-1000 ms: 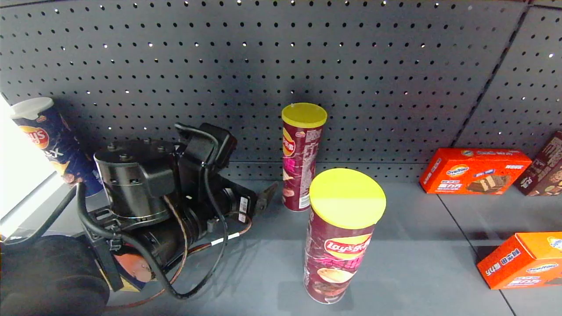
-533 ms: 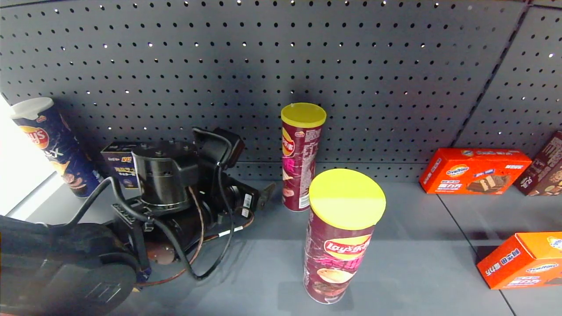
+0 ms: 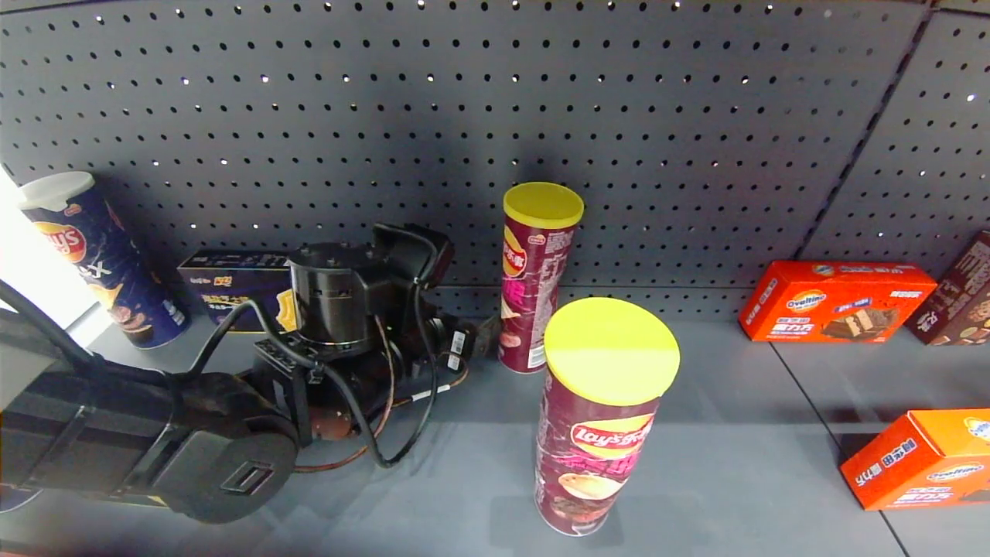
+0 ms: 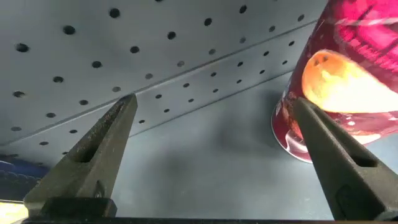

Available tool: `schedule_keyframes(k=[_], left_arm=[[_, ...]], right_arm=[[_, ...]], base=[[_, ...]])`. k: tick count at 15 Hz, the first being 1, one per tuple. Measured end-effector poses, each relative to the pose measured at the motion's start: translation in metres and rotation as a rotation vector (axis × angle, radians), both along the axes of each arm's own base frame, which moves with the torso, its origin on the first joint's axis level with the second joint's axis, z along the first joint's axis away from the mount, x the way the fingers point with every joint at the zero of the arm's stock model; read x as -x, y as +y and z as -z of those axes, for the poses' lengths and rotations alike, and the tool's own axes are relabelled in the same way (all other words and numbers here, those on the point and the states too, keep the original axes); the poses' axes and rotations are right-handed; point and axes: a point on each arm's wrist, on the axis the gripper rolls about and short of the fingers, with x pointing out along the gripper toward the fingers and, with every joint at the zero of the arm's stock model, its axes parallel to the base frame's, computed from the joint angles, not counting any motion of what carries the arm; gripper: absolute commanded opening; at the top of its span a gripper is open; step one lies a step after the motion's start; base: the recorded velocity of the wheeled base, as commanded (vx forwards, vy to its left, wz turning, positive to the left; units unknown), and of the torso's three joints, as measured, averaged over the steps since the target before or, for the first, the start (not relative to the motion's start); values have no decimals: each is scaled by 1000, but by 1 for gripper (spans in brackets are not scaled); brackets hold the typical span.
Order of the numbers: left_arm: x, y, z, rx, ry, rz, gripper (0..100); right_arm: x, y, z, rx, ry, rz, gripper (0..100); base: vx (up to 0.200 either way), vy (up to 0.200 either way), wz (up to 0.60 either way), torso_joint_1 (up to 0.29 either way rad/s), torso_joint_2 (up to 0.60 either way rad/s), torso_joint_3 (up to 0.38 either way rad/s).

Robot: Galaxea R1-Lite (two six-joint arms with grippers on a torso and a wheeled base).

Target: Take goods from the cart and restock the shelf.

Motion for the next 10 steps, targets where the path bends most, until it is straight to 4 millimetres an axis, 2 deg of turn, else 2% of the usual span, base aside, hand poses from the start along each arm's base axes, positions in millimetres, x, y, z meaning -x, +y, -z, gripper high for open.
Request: schedule_keyframes(k=[10], left_arm=[[7,-9,4,-2,14,34,100]], right_arm=[[0,0,0,0,0,0,100]], base=[[0,0,0,0,0,0]])
